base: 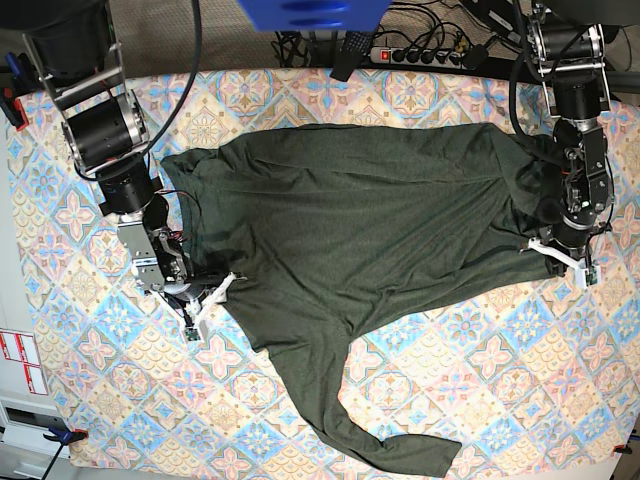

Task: Fold the T-shirt properly
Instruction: 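Move the right gripper down the shirt side and grasp the hem edge, then fold the shirt lengthwise with both grippers, lifting the hem toward the shoulders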

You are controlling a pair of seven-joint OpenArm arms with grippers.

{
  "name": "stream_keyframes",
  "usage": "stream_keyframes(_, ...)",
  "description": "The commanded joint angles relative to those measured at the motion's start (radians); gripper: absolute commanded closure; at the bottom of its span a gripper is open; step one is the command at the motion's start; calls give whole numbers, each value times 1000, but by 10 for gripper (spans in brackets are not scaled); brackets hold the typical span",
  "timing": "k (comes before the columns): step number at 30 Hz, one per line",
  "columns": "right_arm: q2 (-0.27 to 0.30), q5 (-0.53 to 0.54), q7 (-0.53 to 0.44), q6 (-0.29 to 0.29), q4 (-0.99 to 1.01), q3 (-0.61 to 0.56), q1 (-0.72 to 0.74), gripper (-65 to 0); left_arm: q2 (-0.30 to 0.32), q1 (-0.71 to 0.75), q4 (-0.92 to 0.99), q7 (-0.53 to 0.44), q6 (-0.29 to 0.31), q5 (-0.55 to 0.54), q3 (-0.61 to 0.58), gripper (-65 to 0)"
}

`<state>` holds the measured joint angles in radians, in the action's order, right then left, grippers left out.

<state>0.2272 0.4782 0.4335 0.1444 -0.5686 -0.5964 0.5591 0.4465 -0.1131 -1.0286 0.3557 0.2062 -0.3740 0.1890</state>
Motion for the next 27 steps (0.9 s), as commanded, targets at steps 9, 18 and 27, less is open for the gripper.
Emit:
stream_keyframes(9, 7, 6, 28, 4, -34, 10, 16, -3, 22, -17, -19, -20, -1, -7, 4, 0)
stream_keyframes(18, 56, 7, 118, 4, -341, 31, -64, -2, 28, 11, -106, -20, -1, -6, 5, 0)
stream_keyframes(27, 68, 6, 256, 4, -584, 275, -208, -2, 41, 14, -106, -22, -1, -6, 5, 0)
